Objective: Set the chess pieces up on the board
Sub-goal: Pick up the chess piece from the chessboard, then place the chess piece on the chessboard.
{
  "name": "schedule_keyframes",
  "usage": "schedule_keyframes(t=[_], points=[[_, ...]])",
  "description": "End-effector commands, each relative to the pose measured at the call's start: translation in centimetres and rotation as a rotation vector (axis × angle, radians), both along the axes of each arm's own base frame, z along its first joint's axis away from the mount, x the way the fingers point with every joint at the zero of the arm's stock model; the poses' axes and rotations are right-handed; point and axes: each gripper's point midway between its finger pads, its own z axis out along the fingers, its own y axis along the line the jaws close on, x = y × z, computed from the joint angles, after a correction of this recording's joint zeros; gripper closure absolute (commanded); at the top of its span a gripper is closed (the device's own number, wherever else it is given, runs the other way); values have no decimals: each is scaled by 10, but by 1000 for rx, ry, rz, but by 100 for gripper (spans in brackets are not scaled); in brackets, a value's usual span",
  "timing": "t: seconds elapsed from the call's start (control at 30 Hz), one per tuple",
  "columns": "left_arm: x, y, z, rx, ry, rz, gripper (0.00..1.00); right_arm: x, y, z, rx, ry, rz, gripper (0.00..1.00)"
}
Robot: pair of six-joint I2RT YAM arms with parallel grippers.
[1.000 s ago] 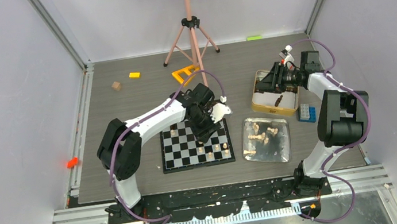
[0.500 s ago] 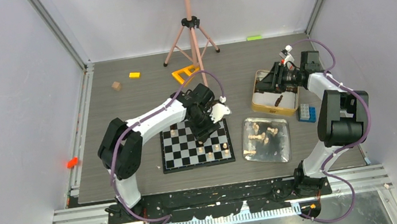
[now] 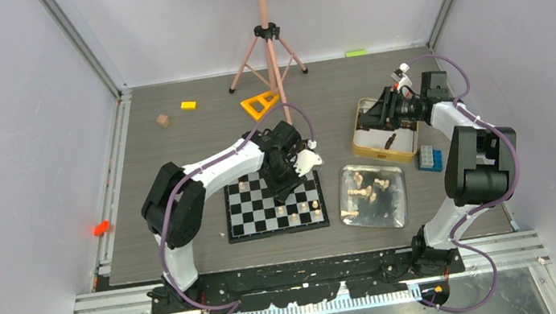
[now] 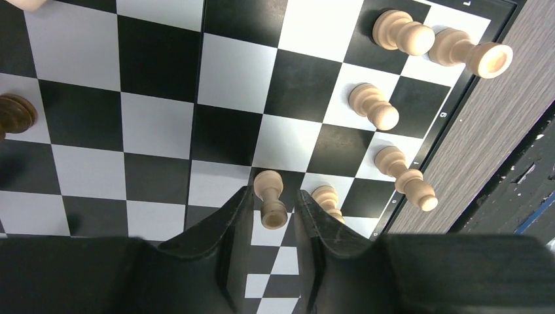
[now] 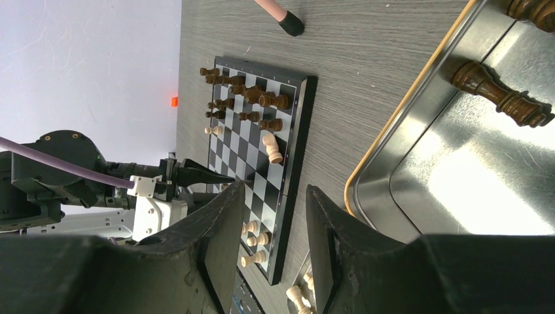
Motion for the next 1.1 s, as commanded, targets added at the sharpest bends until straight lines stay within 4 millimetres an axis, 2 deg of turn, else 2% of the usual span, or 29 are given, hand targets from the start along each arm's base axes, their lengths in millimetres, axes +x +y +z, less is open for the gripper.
schedule_keyframes(t=[0.0, 0.2, 0.3, 0.5, 0.63, 0.83, 1.07], points=[[-2, 5, -2, 13, 6, -12, 71, 9, -4, 18, -20, -74, 2, 54], [-2, 6, 14, -14, -21, -14, 87, 9, -4, 17, -21, -71, 1, 54], [-2, 11, 23, -20, -49, -13, 100, 9, -4, 17, -22, -70, 0, 54], [1, 36, 37, -23, -69, 29, 100, 9, -4, 18, -24, -75, -1, 55], [-14, 58, 45, -29, -45, 22, 100, 9, -4, 21, -26, -81, -1, 55], [-53, 90, 31, -21, -14, -25, 100, 9, -4, 20, -23, -81, 2, 55], [-71, 116, 22, -8, -37, -44, 100, 9, -4, 20, -22, -80, 3, 55]])
